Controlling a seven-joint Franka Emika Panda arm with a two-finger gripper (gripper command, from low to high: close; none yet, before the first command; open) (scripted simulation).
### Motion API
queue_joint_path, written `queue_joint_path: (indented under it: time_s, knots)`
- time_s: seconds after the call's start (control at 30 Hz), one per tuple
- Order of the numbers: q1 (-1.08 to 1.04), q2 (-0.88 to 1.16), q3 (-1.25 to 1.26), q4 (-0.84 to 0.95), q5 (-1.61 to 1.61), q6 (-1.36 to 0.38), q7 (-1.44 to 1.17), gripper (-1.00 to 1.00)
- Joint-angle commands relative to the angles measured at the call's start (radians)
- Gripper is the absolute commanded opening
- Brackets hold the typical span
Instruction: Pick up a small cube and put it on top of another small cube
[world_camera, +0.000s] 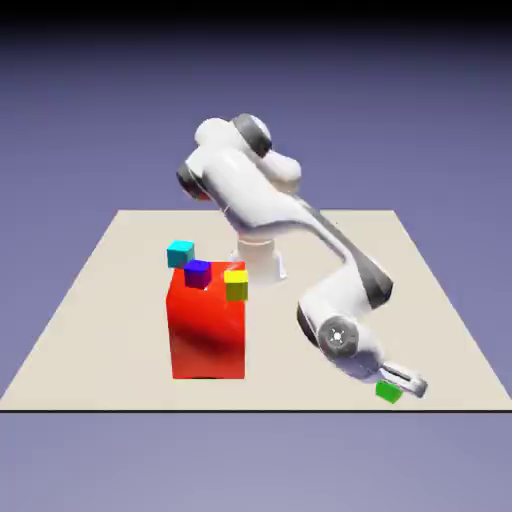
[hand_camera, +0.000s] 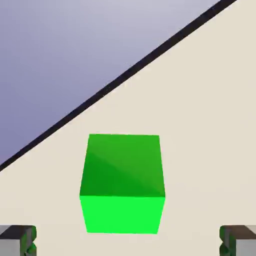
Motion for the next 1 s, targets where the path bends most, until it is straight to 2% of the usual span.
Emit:
queue_joint_path:
  time_s: [0.0, 0.03, 0.07, 0.2, 0.23, 0.97]
  knots:
    - [0.018, 0.025, -0.014, -0.015, -0.008, 0.044, -0.001, 0.0]
    - [0.034, 0.048, -0.026, -0.03, -0.016, 0.084, -0.003, 0.0]
    - [0.034, 0.048, -0.026, -0.03, -0.016, 0.084, -0.003, -1.0]
    - [-0.016, -0.026, 0.014, 0.014, 0.005, -0.041, 0.001, -1.0]
    - [-0.003, -0.056, 0.009, 0.003, -0.035, -0.018, -0.014, -1.0]
    - [0.276, -0.734, -0.786, -0.179, -0.225, -0.413, -0.883, -1.0]
